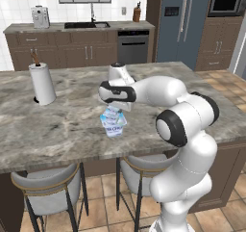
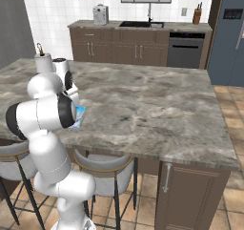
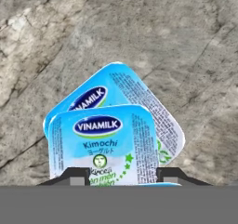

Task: Stack the yogurt containers by placing the smaller containers on top of the larger containers.

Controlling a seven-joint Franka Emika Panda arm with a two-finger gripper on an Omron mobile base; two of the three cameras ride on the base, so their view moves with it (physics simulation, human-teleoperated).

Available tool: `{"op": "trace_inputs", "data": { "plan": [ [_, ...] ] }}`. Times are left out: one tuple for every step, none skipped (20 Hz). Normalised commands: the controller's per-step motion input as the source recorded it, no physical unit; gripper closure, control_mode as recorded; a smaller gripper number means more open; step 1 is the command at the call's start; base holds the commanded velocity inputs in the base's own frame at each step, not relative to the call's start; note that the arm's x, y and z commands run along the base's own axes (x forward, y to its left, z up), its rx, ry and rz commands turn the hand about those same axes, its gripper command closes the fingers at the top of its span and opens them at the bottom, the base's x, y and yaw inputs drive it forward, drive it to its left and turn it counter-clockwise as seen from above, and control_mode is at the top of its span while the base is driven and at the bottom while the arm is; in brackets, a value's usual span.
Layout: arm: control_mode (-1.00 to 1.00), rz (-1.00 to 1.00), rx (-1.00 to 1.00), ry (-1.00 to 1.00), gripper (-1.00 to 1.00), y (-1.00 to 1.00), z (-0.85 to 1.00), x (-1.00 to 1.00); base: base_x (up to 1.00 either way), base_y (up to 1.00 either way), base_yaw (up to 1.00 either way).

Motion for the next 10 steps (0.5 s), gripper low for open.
{"op": "trace_inputs", "data": {
  "plan": [
    [-1.0, 0.0, -0.01, 0.0, 1.0, 0.0, -0.07, 0.02, 0.0, 0.0, 0.0],
    [-1.0, 0.0, -0.01, 0.0, 1.0, 0.0, -0.07, 0.02, 0.0, 0.0, 0.0],
    [-1.0, 0.0, -0.01, 0.0, 1.0, 0.0, -0.07, 0.05, 0.0, 0.0, 0.0],
    [-1.0, 0.0, -0.01, 0.0, 1.0, -0.02, -0.06, 0.05, 0.0, 0.0, 0.0],
    [-1.0, 0.0, -0.01, 0.0, 1.0, -0.03, -0.06, 0.06, 0.0, 0.0, 0.0],
    [-1.0, 0.0, 0.0, 0.0, 1.0, -0.04, -0.05, 0.06, 0.0, 0.0, 0.0],
    [-1.0, 0.0, 0.0, 0.0, 1.0, -0.04, -0.05, 0.07, 0.0, 0.0, 0.0],
    [-1.0, 0.0, 0.0, 0.0, 1.0, -0.04, -0.05, 0.08, 0.0, 0.0, 0.0],
    [-1.0, 0.0, 0.0, 0.0, 1.0, -0.04, -0.04, 0.09, 0.0, 0.0, 0.0],
    [-1.0, 0.0, 0.0, 0.0, 1.0, -0.04, -0.03, 0.09, 0.0, 0.0, 0.0]
  ]
}}
